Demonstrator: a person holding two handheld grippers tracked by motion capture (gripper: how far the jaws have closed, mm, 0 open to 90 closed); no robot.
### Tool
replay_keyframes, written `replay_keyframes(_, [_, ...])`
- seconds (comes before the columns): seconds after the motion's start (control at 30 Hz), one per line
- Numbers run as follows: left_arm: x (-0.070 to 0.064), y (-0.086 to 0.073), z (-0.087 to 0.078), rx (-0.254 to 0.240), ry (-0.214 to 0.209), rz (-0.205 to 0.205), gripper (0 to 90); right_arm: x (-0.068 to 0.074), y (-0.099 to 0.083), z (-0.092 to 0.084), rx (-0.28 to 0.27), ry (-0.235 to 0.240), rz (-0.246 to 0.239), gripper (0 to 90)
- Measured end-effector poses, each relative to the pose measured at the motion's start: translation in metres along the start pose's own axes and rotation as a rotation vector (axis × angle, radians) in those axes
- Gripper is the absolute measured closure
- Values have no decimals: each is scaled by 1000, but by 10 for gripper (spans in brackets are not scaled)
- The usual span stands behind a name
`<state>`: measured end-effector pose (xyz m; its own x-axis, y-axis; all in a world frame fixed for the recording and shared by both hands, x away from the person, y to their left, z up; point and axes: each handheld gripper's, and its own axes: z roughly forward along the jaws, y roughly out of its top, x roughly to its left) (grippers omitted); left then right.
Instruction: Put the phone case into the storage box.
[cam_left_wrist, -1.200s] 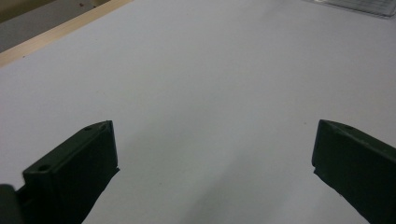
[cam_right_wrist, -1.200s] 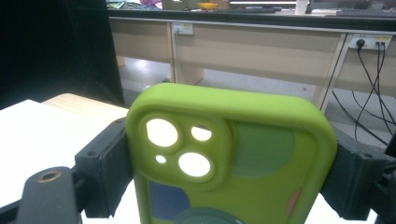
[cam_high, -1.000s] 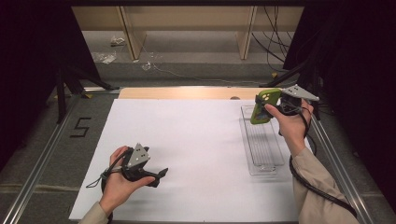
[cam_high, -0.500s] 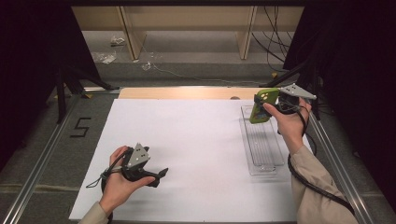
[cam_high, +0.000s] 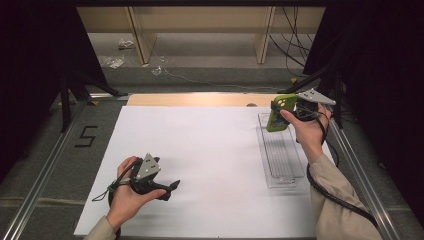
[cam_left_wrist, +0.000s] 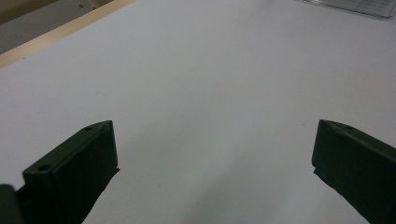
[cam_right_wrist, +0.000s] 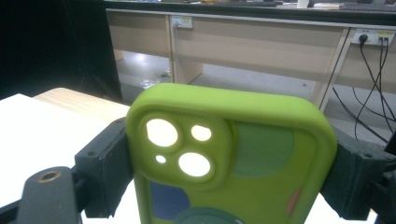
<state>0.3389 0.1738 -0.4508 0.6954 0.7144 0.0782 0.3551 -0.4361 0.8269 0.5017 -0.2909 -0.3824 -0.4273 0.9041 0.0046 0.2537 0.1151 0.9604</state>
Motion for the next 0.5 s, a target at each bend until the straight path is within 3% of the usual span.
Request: replay_keyframes(0.5, [1,0,-1,-4,0,-1,0,1,0,6,8,7,1,170])
